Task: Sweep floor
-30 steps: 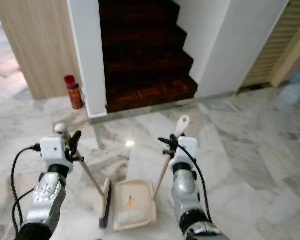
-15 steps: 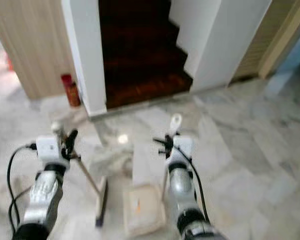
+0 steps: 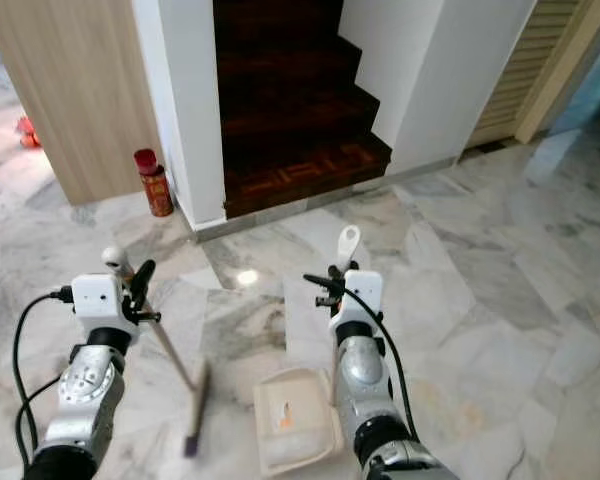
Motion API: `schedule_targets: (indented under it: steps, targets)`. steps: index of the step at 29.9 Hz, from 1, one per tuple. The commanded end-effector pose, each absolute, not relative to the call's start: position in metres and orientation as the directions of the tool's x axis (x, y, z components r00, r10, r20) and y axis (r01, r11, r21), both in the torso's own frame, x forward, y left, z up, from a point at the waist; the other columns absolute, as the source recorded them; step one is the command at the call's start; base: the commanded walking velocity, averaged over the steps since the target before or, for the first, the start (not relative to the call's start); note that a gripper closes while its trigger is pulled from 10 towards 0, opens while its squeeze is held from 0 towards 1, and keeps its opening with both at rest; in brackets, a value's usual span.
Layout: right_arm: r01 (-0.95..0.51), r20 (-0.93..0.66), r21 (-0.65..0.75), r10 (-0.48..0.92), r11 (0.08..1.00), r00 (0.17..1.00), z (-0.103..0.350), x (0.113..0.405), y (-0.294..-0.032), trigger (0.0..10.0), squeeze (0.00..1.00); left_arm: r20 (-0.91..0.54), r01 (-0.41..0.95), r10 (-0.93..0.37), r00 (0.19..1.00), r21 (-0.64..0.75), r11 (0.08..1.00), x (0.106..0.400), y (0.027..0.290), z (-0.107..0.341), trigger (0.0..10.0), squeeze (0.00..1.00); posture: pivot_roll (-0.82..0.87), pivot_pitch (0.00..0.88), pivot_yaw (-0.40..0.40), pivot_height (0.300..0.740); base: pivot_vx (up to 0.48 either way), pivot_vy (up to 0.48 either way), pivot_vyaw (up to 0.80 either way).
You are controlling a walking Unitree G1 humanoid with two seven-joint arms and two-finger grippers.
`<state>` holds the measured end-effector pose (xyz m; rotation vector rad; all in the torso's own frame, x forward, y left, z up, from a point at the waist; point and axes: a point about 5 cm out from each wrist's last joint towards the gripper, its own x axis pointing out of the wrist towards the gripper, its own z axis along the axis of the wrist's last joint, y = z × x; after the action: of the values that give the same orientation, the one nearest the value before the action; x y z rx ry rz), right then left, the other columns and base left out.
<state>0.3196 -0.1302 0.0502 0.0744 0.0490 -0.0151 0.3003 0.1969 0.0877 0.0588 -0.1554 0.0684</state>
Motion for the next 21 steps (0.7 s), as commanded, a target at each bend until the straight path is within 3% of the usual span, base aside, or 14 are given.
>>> schedule_targets:
  steps: [1, 21]
  targets:
    - [0.019, -0.013, 0.087, -0.018, 0.996, 1.000, 0.0572, 0.3229, -0.1299, 10.0, 0.00, 0.188, -0.052, 0.044, 0.981, 0.039, 0.998, 0.3024, 0.1889, 0.0935, 10.0, 0.00, 0.01, 0.018, -0.079, 0.740, 0.000, 0.319, 0.00]
    - [0.016, -0.019, 0.085, -0.014, 0.996, 1.000, 0.0566, 0.3232, -0.1297, 10.0, 0.00, 0.186, -0.056, 0.048, 0.981, 0.041, 0.998, 0.3032, 0.1902, 0.0941, 10.0, 0.00, 0.01, 0.029, -0.079, 0.740, 0.000, 0.319, 0.00]
